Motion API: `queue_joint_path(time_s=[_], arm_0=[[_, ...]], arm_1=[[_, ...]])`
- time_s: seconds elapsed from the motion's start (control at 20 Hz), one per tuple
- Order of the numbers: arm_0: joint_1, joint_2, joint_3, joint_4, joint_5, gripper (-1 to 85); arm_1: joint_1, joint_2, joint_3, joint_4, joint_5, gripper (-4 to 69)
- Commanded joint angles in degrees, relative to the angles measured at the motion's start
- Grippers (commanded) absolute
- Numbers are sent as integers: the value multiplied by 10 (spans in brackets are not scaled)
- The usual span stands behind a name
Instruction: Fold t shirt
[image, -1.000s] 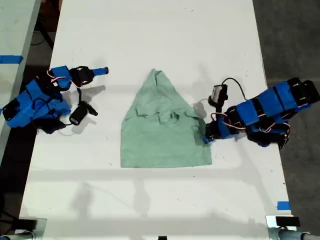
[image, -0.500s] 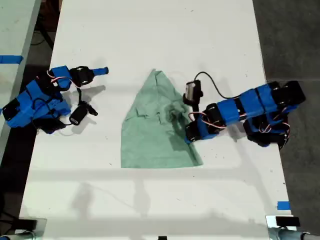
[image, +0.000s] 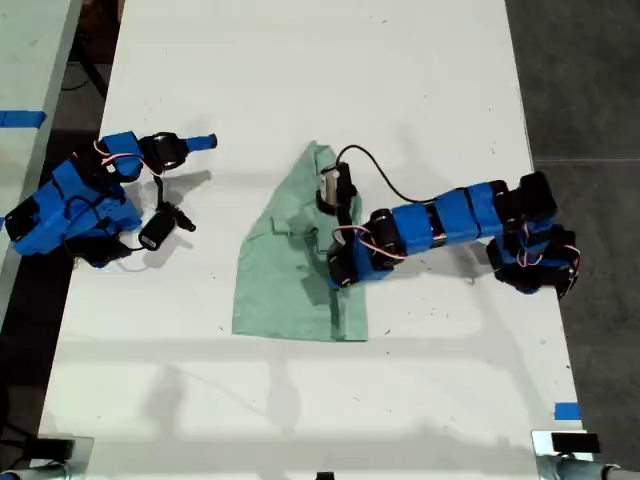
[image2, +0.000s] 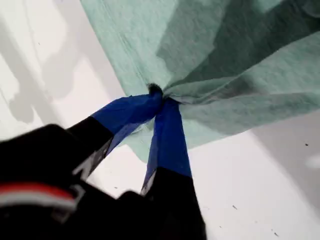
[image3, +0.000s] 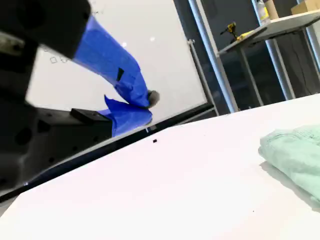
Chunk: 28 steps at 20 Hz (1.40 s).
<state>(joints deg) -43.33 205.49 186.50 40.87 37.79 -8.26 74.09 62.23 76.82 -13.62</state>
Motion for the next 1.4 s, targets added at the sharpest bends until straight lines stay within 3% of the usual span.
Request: queue_joint_path(time_s=[0.0,0.1,0.15,0.2,0.25,0.4,0.65,0.7,0.75,0.95,1.1,1.25,1.35], arm_0=[[-4,6,23,1,-6,-3],[-4,6,23,1,-5,-3],[-4,6,23,1,-5,-3],[-4,6,23,1,-5,-3],[-4,6,23,1,-5,-3],[-4,6,23,1,-5,-3],[-4,6,23,1,-5,-3],[-4,6,23,1,-5,-3],[-4,6,23,1,-5,-3],[-4,6,23,1,-5,-3],[-4,6,23,1,-5,-3],[-4,6,23,1,-7,-3],[-5,6,23,1,-7,-3]], arm_1=[[16,9,-44,-31,-22,-5],[21,9,-52,-47,-41,-2],[21,2,-65,-48,-47,130],[19,0,-72,-52,-62,388],[18,1,-74,-48,-70,410],[18,14,-79,-15,-67,333],[25,82,-43,46,-39,273],[33,119,-7,49,-30,185],[40,168,48,31,-33,14],[72,461,390,-119,-22,19],[113,700,622,-140,-19,19],[179,1005,870,-102,-74,19],[237,1261,1006,11,-160,19]])
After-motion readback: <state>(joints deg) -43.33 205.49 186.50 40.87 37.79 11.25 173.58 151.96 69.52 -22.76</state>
